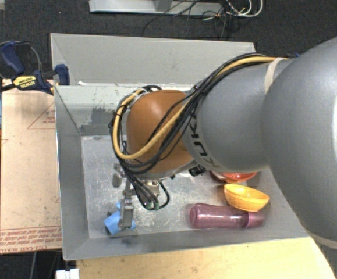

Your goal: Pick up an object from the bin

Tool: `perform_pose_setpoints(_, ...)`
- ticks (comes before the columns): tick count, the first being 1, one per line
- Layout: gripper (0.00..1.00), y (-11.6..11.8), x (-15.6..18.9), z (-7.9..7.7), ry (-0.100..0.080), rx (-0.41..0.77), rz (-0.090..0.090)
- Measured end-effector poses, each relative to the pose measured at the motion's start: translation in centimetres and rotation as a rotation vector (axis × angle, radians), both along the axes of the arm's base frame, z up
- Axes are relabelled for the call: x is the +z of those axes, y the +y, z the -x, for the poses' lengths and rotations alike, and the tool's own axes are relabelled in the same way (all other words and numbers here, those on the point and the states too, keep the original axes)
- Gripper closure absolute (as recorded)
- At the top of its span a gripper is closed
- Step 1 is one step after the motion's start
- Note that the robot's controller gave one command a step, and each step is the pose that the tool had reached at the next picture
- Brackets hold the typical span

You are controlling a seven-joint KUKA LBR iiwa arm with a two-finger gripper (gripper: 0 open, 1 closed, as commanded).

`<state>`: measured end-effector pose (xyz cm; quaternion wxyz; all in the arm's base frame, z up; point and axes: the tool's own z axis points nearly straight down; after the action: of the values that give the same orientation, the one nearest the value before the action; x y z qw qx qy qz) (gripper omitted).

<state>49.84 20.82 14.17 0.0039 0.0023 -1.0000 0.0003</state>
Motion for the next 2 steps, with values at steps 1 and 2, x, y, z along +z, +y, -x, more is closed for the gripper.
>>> perform_pose_setpoints(1,0.00,-0.1,0.4,-0.2,-0.007,-0.005,-0.002)
perform_pose_setpoints(2,0.00,0.5,0.0,1.9,-0.003,0.432,-0.004)
